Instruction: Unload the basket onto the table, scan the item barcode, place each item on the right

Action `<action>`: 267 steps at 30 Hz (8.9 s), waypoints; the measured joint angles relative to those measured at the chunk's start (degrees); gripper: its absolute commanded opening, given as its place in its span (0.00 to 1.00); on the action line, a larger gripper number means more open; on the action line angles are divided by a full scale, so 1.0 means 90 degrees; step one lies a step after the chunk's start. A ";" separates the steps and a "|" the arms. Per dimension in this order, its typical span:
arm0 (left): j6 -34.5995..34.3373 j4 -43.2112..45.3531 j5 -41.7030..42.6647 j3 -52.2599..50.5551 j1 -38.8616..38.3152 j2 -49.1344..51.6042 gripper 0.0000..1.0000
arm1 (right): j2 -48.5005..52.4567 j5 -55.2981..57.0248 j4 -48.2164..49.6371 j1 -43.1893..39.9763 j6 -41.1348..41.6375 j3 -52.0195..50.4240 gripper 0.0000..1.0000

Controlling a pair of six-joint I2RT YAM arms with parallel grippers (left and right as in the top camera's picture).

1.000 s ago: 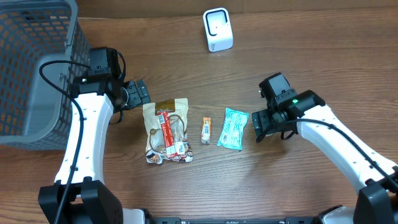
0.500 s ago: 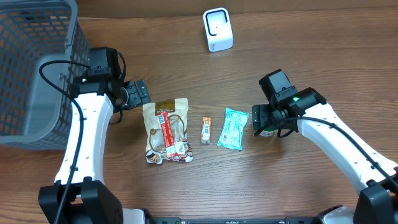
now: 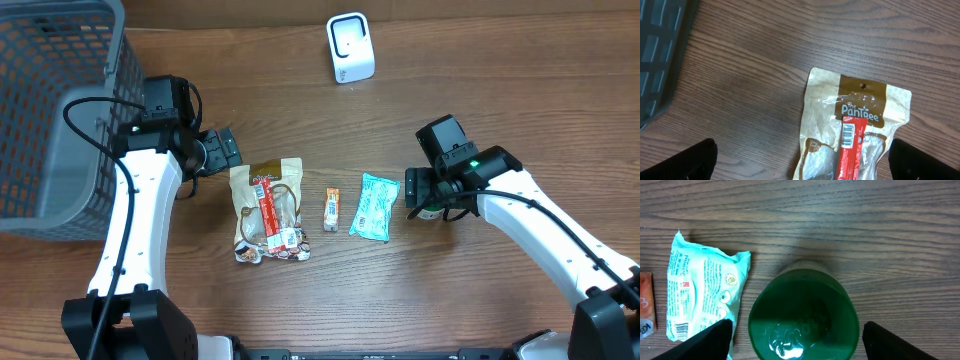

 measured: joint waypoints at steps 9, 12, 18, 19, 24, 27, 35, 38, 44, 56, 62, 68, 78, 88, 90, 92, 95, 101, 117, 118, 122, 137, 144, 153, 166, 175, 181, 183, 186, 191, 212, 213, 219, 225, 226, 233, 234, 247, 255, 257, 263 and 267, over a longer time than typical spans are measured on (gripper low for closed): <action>0.0000 0.0000 0.0000 0.0000 0.0000 0.0000 1.00 | 0.0107 -0.0024 -0.0005 -0.0002 0.0000 0.0000 0.84; 0.0000 0.0000 0.0000 0.0000 0.0000 0.0000 1.00 | 0.0223 -0.0027 -0.0005 -0.0002 0.0000 -0.0002 0.85; 0.0000 0.0000 0.0000 0.0000 0.0000 0.0000 1.00 | 0.0406 -0.0027 -0.0005 -0.0002 0.0005 -0.0002 0.79; 0.0000 0.0000 0.0000 0.0000 0.0000 0.0000 1.00 | 0.0406 -0.0027 -0.0010 -0.0002 0.0007 -0.0002 0.77; 0.0000 0.0000 0.0000 0.0000 0.0000 0.0000 1.00 | 0.0406 0.0007 -0.0036 -0.0002 -0.0017 -0.0002 0.66; 0.0000 0.0000 0.0000 0.0000 0.0000 0.0000 0.99 | 0.0406 0.0032 -0.0044 0.0000 -0.0165 -0.0002 0.66; 0.0000 0.0000 0.0000 0.0000 0.0000 0.0000 1.00 | 0.0406 0.0019 -0.0090 -0.0002 -0.0974 0.0000 0.68; 0.0000 0.0000 0.0000 0.0000 0.0000 0.0000 1.00 | 0.0403 0.0017 -0.0097 -0.0002 -0.1333 0.0000 0.68; 0.0000 0.0000 0.0000 0.0000 0.0000 0.0000 1.00 | 0.0406 0.0202 -0.0189 -0.0002 -0.1863 -0.0007 0.85; 0.0000 0.0000 0.0000 0.0000 0.0000 0.0000 1.00 | 0.0406 0.0158 -0.0170 -0.0002 -0.0112 -0.0007 0.78; 0.0000 0.0000 0.0000 0.0000 0.0000 0.0000 1.00 | 0.0406 0.0024 -0.0124 -0.0002 0.0452 -0.0007 0.64; 0.0000 0.0000 0.0000 0.0000 0.0000 0.0000 1.00 | 0.0406 0.0027 -0.0100 -0.0002 0.0459 -0.0007 0.57; 0.0000 0.0000 0.0000 0.0000 0.0000 0.0000 1.00 | 0.0406 0.0012 -0.0068 -0.0002 -0.1030 -0.0007 0.63; 0.0000 0.0000 0.0000 0.0000 0.0000 0.0000 1.00 | 0.0408 0.0141 -0.0104 -0.0002 -0.0984 -0.0007 0.85; 0.0000 0.0000 0.0000 0.0000 0.0000 0.0000 1.00 | 0.0408 0.0146 -0.0073 0.0000 -0.0653 -0.0007 0.85; 0.0000 0.0000 0.0000 0.0000 0.0000 0.0000 1.00 | 0.0408 0.0141 -0.0019 0.0000 -0.0437 -0.0007 0.85; 0.0000 0.0000 0.0000 0.0000 0.0000 0.0000 1.00 | 0.0408 0.0131 0.0022 -0.0002 -0.0214 -0.0007 0.86; 0.0000 0.0000 0.0000 0.0000 0.0000 0.0000 1.00 | 0.0408 0.0121 0.0024 0.0000 -0.0070 -0.0007 0.90; 0.0000 0.0000 0.0000 0.0000 0.0000 0.0000 1.00 | 0.0576 -0.0109 -0.0357 -0.0078 -0.0104 0.0267 0.95; 0.0000 0.0000 0.0000 0.0000 0.0000 0.0000 1.00 | 0.0578 -0.0141 -0.0406 -0.0090 -0.0107 0.0357 0.95; 0.0000 0.0000 0.0000 0.0000 0.0000 0.0000 1.00 | 0.0583 -0.0199 -0.0447 -0.0107 -0.0148 0.0597 0.92; 0.0000 0.0000 0.0000 0.0000 0.0000 0.0000 1.00 | 0.1649 -0.0185 -0.0454 -0.0119 -0.0374 0.0607 0.84; 0.0000 0.0000 0.0000 0.0000 0.0000 0.0000 1.00 | 0.1649 -0.0185 -0.0301 -0.0119 -0.0554 0.0607 0.85; 0.0000 0.0000 0.0000 0.0000 0.0000 0.0000 1.00 | 0.1649 -0.0177 -0.0146 -0.0119 -0.0651 0.0585 0.85; 0.0000 0.0000 0.0000 0.0000 0.0000 0.0000 1.00 | 0.1649 -0.0143 0.0202 -0.0121 -0.0653 0.0313 0.84; 0.0000 0.0000 0.0000 0.0000 0.0000 0.0000 1.00 | 0.1627 -0.0136 0.0296 -0.0121 -0.0678 0.0231 0.78; 0.0000 0.0000 0.0000 0.0000 0.0000 0.0000 0.99 | 0.1622 -0.0124 0.0141 -0.0126 -0.0685 0.0243 0.64; 0.0000 0.0000 0.0000 0.0000 0.0000 0.0000 1.00 | 0.1630 -0.0136 -0.0007 -0.0126 -0.0699 0.0282 0.61; 0.0000 0.0000 0.0000 0.0000 0.0000 0.0000 1.00 | 0.1649 -0.0148 -0.0474 -0.0126 -0.0743 0.0478 0.55; 0.0000 0.0000 0.0000 0.0000 0.0000 0.0000 1.00 | 0.1654 -0.0146 -0.1039 -0.0126 -0.0801 0.1212 0.52; 0.0000 0.0000 -0.0002 0.0000 0.0000 0.0000 1.00 | 0.1518 -0.0529 -0.3900 -0.0129 -0.1316 0.6343 0.50; 0.0000 0.0000 -0.0002 0.0000 0.0000 0.0000 1.00 | 0.1496 -0.0537 -0.3898 -0.0129 -0.1319 0.6377 0.50; 0.0000 0.0000 -0.0002 0.0000 0.0000 0.0000 1.00 | 0.1554 -0.0597 -0.3468 -0.0131 -0.1321 0.6387 0.51; 0.0000 0.0000 -0.0002 0.0000 0.0000 0.0000 1.00 | 0.2021 -0.0738 -0.2657 -0.0129 -0.1367 0.6387 0.50; 0.0000 0.0000 0.0000 0.0000 0.0000 0.0000 1.00 | 0.2157 -0.0775 -0.2458 -0.0131 -0.1392 0.6387 0.50; 0.0000 0.0000 -0.0002 0.0000 0.0000 0.0000 1.00 | 0.3220 -0.0886 -0.0988 -0.0131 -0.1484 0.6385 0.49; 0.0000 -0.0002 0.0000 0.0000 0.0000 0.0000 1.00 | 0.3356 -0.0889 -0.0704 -0.0129 -0.1484 0.6385 0.49; 0.0000 0.0000 -0.0002 0.0000 0.0000 0.0000 1.00 | 0.4337 -0.0903 0.2475 -0.0131 -0.1649 0.6387 0.45; 0.0000 0.0002 -0.0002 0.0000 0.0000 0.0000 1.00 | 0.4886 -0.0903 0.4068 -0.0129 -0.1649 0.6387 0.41; 0.0000 0.0000 0.0000 0.0000 0.0000 0.0000 1.00 | 0.5037 -0.0896 0.4498 -0.0129 -0.1654 0.6385 0.31; 0.0000 0.0000 -0.0002 0.0000 0.0000 0.0000 1.00 | 0.5360 -0.0680 0.5404 -0.0131 -0.1649 0.6387 0.24; 0.0000 0.0002 -0.0002 0.0000 0.0000 0.0000 1.00 | 0.5600 -0.0510 0.5991 -0.0131 -0.1656 0.6387 0.12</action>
